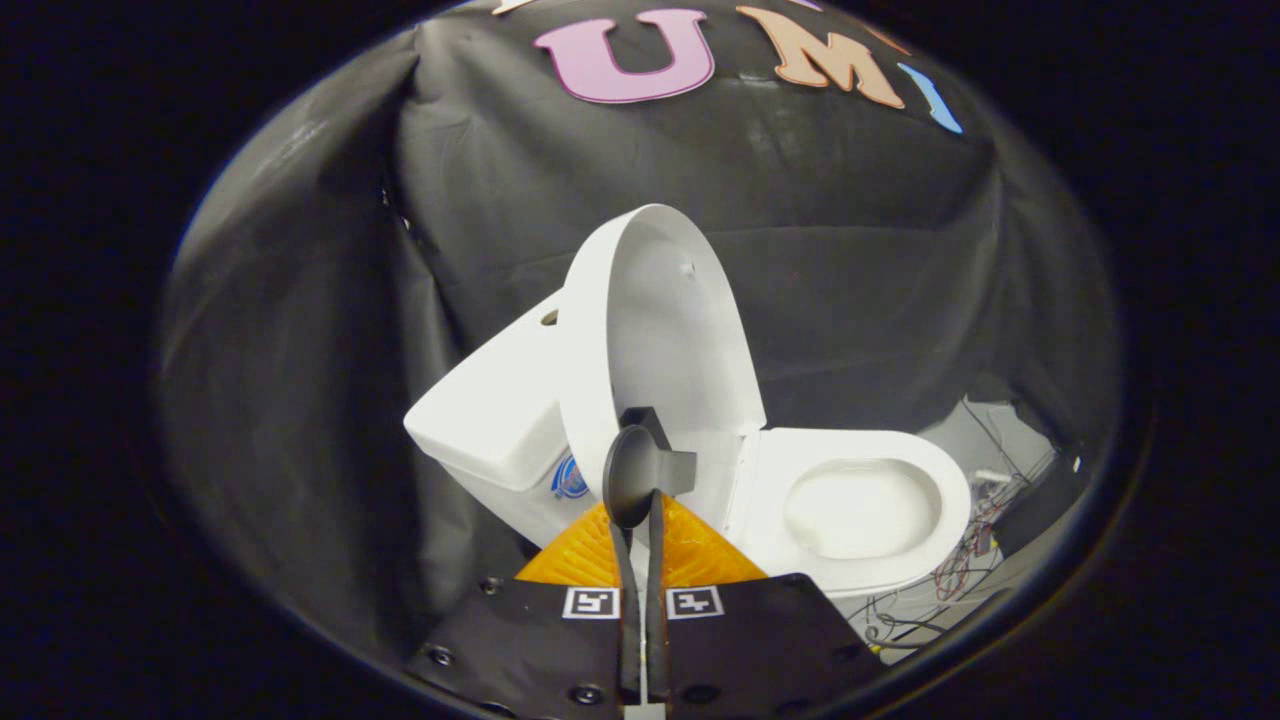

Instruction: Open the toilet lid.

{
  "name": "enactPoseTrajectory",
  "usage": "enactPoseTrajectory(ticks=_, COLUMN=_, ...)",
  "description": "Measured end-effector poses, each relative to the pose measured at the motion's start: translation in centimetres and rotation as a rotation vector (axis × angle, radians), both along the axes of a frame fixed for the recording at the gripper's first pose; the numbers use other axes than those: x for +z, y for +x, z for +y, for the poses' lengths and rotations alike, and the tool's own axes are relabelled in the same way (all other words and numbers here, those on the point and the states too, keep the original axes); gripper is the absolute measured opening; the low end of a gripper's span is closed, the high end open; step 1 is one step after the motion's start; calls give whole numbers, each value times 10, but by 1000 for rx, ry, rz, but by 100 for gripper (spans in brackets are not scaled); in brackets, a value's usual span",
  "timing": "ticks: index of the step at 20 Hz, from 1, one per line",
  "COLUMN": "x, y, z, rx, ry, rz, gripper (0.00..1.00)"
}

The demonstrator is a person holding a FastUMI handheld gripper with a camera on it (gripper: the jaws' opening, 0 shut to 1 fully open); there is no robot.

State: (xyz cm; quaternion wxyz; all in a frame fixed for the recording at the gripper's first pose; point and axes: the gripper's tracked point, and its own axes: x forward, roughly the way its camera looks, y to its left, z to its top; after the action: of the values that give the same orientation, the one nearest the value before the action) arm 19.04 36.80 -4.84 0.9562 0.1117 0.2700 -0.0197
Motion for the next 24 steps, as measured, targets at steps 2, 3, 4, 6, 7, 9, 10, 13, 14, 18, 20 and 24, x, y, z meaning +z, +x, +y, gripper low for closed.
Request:
enactPoseTrajectory(ticks=2, x=-1, y=1, z=4, rx=2, ry=-26, rz=-3, gripper=3)
enactPoseTrajectory(ticks=3, x=1, y=2, z=5, rx=0, ry=-36, rz=-6, gripper=3)
enactPoseTrajectory(ticks=4, x=0, y=2, z=6, rx=-5, ry=-40, rz=-9, gripper=3)
enactPoseTrajectory(ticks=6, x=3, y=1, z=8, rx=-11, ry=-69, rz=-18, gripper=3)
enactPoseTrajectory(ticks=7, x=3, y=1, z=10, rx=-13, ry=-96, rz=-26, gripper=3)
enactPoseTrajectory(ticks=9, x=2, y=-2, z=13, rx=-34, ry=-135, rz=-39, gripper=3)
enactPoseTrajectory(ticks=10, x=-1, y=-4, z=13, rx=-52, ry=-140, rz=-43, gripper=3)
enactPoseTrajectory(ticks=13, x=0, y=-1, z=11, rx=-66, ry=-105, rz=-50, gripper=3)
enactPoseTrajectory(ticks=14, x=-2, y=-1, z=12, rx=-67, ry=-97, rz=-40, gripper=7)
enactPoseTrajectory(ticks=18, x=-4, y=0, z=12, rx=-19, ry=-109, rz=-56, gripper=24)
enactPoseTrajectory(ticks=20, x=-7, y=-6, z=15, rx=3, ry=-130, rz=-59, gripper=36)
enactPoseTrajectory(ticks=24, x=-16, y=-17, z=7, rx=25, ry=-161, rz=-79, gripper=68)
